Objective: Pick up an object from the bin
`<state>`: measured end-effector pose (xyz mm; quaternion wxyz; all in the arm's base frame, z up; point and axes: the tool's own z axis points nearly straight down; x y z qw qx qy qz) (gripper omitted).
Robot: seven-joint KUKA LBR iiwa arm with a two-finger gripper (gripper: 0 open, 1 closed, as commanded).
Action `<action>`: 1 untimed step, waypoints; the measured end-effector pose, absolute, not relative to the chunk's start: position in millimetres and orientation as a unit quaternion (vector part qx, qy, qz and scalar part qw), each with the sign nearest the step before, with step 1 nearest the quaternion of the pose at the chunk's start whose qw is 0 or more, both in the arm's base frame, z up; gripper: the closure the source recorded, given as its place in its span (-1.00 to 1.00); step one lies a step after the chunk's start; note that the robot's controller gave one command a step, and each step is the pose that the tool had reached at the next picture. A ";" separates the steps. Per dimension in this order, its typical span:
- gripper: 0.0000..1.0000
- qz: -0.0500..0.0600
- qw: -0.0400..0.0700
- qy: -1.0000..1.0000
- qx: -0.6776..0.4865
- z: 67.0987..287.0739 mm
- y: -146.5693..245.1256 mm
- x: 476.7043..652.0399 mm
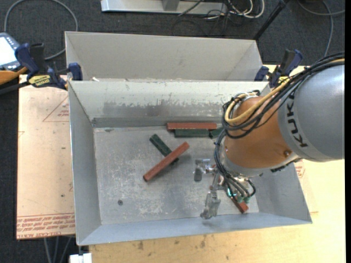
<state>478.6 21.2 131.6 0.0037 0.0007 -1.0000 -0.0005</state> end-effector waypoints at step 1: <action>-1.00 -0.003 -0.005 -1.000 0.004 70.6 124.9 550.9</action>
Offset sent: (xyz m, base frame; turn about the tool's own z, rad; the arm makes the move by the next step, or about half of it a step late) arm 0.0691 0.0972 -0.0616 0.0016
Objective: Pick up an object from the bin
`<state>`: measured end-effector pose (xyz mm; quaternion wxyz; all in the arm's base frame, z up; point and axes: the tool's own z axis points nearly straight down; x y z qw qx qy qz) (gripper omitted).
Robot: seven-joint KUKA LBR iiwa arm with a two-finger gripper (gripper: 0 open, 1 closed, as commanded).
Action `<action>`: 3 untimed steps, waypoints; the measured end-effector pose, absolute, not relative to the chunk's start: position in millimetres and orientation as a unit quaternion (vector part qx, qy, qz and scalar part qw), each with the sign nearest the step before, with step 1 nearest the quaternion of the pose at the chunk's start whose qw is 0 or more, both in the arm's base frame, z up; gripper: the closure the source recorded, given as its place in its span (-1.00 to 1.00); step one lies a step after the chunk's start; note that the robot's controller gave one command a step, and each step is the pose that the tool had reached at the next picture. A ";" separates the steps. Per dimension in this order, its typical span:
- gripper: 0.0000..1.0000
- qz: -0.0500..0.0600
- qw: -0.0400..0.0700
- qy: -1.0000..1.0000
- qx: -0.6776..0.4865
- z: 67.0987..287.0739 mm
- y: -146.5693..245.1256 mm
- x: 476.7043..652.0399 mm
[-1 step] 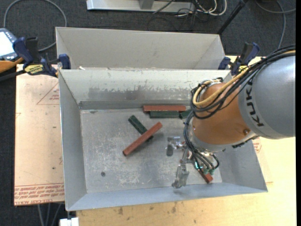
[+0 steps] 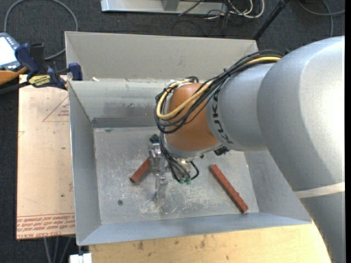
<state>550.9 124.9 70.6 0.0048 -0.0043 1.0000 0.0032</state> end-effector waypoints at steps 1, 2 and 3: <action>-1.00 0.001 0.002 0.998 -0.061 100.7 122.7 561.0; -1.00 0.001 0.002 0.973 -0.231 100.2 170.7 581.3; -1.00 0.001 0.001 0.951 -0.310 69.6 173.0 602.6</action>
Offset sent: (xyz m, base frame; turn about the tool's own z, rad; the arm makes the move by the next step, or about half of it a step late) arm 0.0090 -0.0030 0.0294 -0.1142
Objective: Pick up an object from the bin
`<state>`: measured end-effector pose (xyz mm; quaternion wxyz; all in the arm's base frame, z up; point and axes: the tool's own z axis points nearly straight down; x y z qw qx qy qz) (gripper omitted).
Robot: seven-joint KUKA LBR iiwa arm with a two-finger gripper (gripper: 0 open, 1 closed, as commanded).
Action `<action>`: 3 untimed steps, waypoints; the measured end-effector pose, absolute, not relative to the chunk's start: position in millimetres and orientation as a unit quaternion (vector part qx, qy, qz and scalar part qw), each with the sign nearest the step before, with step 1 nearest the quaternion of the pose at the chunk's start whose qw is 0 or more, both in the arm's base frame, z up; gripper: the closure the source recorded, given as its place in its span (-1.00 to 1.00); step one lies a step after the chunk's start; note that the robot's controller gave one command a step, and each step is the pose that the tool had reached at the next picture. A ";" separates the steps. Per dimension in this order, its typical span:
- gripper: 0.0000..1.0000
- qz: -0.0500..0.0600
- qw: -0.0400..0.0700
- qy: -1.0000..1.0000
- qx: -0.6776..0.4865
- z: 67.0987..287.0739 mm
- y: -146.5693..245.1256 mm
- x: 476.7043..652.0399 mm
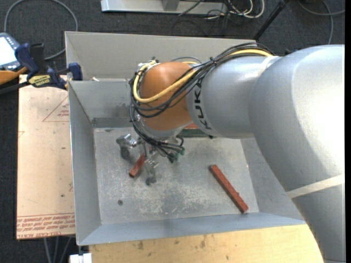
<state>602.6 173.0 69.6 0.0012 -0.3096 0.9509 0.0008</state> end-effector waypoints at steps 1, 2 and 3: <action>-1.00 0.001 0.002 0.951 -0.308 69.9 173.6 603.2; 1.00 0.001 0.002 0.951 -0.308 70.0 173.5 603.4; 1.00 0.001 0.003 0.952 -0.307 95.9 174.5 604.7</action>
Offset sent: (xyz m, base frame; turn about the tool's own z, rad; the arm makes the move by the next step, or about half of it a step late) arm 0.0000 0.0000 0.0000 0.0000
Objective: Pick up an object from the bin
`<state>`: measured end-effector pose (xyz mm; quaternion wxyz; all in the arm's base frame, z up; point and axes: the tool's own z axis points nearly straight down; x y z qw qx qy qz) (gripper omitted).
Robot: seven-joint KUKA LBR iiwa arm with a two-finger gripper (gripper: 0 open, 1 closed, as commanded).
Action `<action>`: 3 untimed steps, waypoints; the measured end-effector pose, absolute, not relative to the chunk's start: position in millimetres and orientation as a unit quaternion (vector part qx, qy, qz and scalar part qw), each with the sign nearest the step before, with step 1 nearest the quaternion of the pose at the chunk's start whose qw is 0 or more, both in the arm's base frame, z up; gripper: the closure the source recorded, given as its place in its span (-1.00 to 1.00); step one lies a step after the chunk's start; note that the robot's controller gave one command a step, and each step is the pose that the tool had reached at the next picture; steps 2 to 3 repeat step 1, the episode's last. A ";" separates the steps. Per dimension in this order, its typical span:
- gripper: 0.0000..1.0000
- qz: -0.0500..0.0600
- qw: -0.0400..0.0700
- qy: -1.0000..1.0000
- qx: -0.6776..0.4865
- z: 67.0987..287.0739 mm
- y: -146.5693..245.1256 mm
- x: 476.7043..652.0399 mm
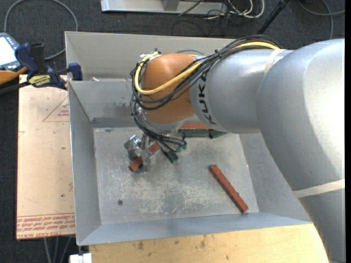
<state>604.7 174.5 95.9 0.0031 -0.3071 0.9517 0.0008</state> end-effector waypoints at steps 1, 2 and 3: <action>1.00 0.000 0.006 0.952 -0.306 178.9 176.1 607.2; 1.00 0.000 0.006 0.952 -0.306 178.9 176.1 607.2; 1.00 0.000 0.006 0.952 -0.306 178.9 176.1 607.2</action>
Offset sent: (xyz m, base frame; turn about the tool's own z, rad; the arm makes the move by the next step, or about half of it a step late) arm -0.0001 0.0001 0.0775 0.0000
